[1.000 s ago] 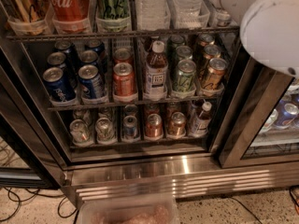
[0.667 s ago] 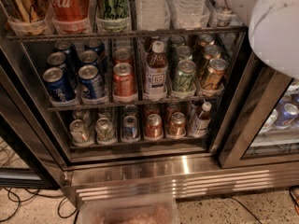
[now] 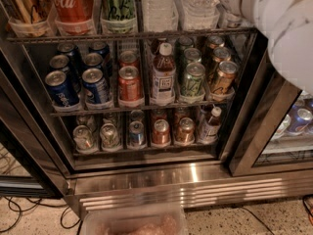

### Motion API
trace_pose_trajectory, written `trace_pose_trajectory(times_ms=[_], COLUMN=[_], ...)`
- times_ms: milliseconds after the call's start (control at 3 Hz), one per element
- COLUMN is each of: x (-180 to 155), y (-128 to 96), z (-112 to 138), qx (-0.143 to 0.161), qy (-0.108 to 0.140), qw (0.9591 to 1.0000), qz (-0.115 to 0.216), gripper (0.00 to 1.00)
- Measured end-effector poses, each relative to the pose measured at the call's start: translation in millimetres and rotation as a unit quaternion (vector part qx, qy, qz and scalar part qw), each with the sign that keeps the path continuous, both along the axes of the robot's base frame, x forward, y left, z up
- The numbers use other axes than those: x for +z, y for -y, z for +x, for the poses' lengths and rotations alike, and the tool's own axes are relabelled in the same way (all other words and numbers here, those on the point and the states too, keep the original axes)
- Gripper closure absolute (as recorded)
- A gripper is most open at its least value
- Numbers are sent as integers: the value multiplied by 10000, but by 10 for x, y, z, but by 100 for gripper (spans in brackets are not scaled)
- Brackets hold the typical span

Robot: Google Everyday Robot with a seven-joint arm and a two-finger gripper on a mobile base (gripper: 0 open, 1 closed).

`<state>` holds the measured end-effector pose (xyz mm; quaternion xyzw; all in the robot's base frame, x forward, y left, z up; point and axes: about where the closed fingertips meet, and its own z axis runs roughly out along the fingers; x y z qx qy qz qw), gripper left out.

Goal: Pick water bottle from top shelf of fridge

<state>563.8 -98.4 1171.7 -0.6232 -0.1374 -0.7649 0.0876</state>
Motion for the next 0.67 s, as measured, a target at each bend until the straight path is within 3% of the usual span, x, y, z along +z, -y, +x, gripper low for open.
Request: trace_pose_trajectory(times_ms=[333,667], x=[5,-98], y=[-201,-652], z=[23,52], qx=[219,669], qy=[-87,-371], qw=[9997,9969], qz=[71,186], gripper=[100,100])
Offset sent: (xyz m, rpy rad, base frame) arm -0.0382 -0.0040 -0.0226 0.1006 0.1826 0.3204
